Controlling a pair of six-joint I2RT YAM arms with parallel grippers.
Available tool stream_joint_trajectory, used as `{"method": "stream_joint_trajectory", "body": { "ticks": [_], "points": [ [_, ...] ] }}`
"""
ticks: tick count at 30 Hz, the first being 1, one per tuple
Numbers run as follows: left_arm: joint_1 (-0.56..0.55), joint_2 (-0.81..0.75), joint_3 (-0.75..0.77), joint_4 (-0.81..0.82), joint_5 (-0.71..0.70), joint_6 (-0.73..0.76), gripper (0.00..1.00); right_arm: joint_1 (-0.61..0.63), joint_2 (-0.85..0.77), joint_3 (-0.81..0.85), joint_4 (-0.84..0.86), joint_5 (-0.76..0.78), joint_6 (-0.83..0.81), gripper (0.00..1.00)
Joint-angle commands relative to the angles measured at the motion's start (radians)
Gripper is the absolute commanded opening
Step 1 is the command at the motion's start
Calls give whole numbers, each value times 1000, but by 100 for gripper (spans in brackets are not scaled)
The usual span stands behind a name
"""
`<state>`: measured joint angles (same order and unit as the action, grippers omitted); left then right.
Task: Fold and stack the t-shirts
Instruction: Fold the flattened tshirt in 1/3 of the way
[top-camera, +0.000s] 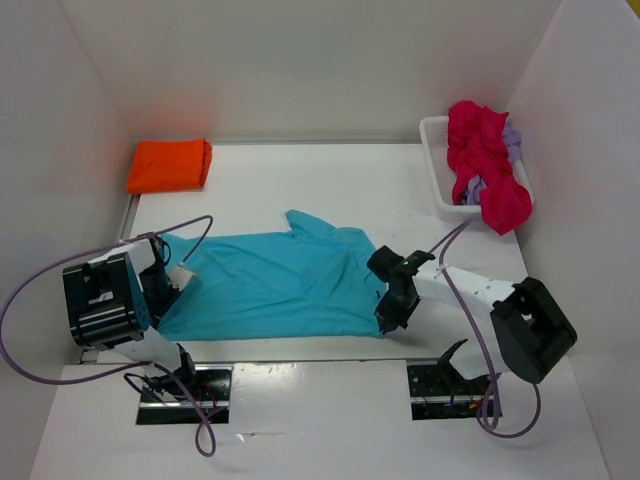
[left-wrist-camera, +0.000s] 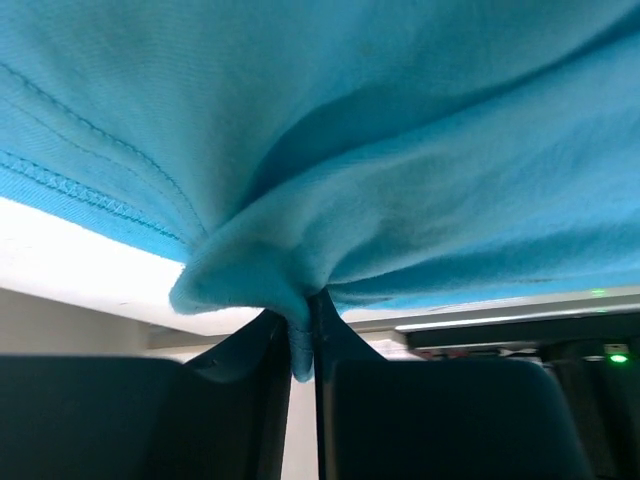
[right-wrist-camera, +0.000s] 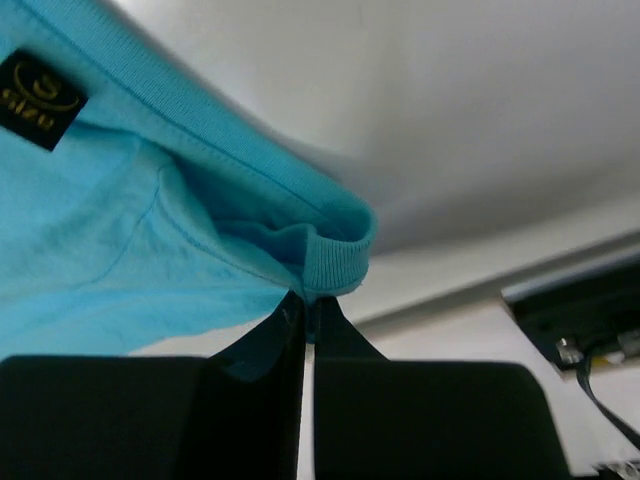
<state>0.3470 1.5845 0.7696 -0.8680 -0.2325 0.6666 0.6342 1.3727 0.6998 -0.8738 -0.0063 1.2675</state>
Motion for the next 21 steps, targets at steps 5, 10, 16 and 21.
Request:
{"method": "stream_joint_trajectory", "body": {
  "ticks": [5,10,16,21],
  "points": [
    [20,-31,-38,-46,-87,90,16,222,-164,-97,-226,-148,232,0],
    [20,-40,-81,-77,-123,100,29,232,-242,-108,-226,-158,268,50],
    [87,-31,-70,-127,-189,88,39,254,-149,205,-321,38,153,83],
    [128,-31,69,-187,-165,51,64,245,101,641,-302,232,-115,85]
  ]
}}
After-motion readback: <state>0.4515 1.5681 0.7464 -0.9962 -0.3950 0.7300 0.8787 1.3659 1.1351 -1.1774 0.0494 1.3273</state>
